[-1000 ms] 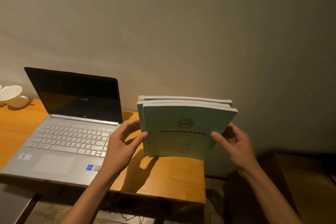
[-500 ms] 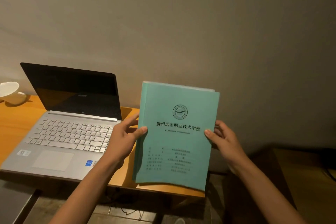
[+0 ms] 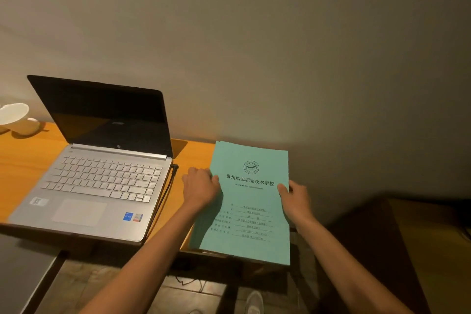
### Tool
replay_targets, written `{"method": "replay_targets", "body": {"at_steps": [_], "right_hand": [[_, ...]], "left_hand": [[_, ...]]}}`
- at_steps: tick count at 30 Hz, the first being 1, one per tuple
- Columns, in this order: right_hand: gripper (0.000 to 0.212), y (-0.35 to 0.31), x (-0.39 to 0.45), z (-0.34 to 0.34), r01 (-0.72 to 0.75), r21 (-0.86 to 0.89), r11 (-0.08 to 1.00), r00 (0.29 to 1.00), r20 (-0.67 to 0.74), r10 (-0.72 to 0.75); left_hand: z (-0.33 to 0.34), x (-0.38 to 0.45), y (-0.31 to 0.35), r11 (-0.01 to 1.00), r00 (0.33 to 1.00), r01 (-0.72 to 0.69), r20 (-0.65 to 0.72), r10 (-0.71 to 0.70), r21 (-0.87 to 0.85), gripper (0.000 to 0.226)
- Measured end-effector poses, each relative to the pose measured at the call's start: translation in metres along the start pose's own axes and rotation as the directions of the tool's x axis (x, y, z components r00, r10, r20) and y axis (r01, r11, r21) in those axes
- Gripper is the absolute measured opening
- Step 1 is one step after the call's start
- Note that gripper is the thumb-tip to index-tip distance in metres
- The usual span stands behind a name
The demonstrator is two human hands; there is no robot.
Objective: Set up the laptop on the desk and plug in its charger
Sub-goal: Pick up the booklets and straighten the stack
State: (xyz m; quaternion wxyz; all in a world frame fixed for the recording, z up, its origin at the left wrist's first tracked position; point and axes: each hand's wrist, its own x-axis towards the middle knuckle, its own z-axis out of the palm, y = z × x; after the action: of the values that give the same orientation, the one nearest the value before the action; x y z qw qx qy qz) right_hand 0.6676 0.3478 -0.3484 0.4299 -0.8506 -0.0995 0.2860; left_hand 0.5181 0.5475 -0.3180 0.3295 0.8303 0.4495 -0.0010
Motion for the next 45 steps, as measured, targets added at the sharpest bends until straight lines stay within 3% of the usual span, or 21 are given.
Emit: {"method": "replay_targets", "body": {"at_steps": [3, 5, 8, 12, 18, 21, 27, 38, 42, 45], "right_hand": [[0.039, 0.013, -0.004, 0.003, 0.026, -0.099, 0.995, 1.000, 0.004, -0.026], [0.061, 0.016, -0.016, 0.006, 0.000, 0.012, 1.000, 0.999, 0.047, 0.000], [0.073, 0.017, -0.024, 0.019, -0.011, 0.147, 0.989, 0.994, 0.114, -0.005], [0.070, 0.013, -0.007, 0.024, -0.004, 0.125, 0.992, 0.996, 0.086, -0.007], [0.065, 0.018, -0.009, 0.018, -0.017, 0.231, 0.973, 0.988, 0.152, -0.019], [0.065, 0.018, -0.012, 0.021, 0.056, 0.215, 0.975, 0.982, 0.162, -0.092], [0.066, 0.029, -0.005, 0.031, 0.129, 0.101, 0.987, 0.984, 0.111, -0.140], [0.072, 0.018, 0.000, 0.021, 0.144, 0.082, 0.986, 0.979, 0.136, -0.154], [0.071, -0.006, -0.001, 0.016, 0.296, -0.087, 0.951, 0.955, 0.048, -0.292], [0.069, -0.034, 0.000, 0.017, 0.478, -0.222, 0.850, 0.876, 0.051, -0.479]], "left_hand": [[0.000, -0.008, -0.010, 0.997, 0.997, -0.071, 0.025, 0.070, 0.031, 0.030], [0.001, -0.015, -0.024, 0.991, 0.993, -0.078, 0.079, 0.087, -0.111, 0.025], [0.002, -0.020, -0.028, 0.981, 0.993, -0.093, 0.051, 0.103, -0.169, 0.033], [0.003, -0.016, -0.012, 0.971, 0.991, -0.107, 0.052, 0.121, -0.212, 0.034], [0.003, -0.020, -0.018, 0.960, 0.991, -0.094, 0.070, 0.116, -0.263, 0.035], [0.006, -0.021, -0.028, 0.957, 0.991, -0.107, 0.046, 0.124, -0.269, 0.036], [0.008, -0.018, -0.030, 0.972, 0.990, -0.137, 0.010, 0.142, -0.193, 0.035], [0.003, -0.009, -0.025, 0.980, 0.988, -0.148, 0.025, 0.152, -0.131, 0.036], [0.004, -0.003, -0.017, 0.986, 0.987, -0.160, -0.010, 0.159, -0.047, 0.039], [-0.005, -0.007, -0.007, 0.972, 0.961, -0.224, -0.148, 0.233, 0.076, 0.059]]}}
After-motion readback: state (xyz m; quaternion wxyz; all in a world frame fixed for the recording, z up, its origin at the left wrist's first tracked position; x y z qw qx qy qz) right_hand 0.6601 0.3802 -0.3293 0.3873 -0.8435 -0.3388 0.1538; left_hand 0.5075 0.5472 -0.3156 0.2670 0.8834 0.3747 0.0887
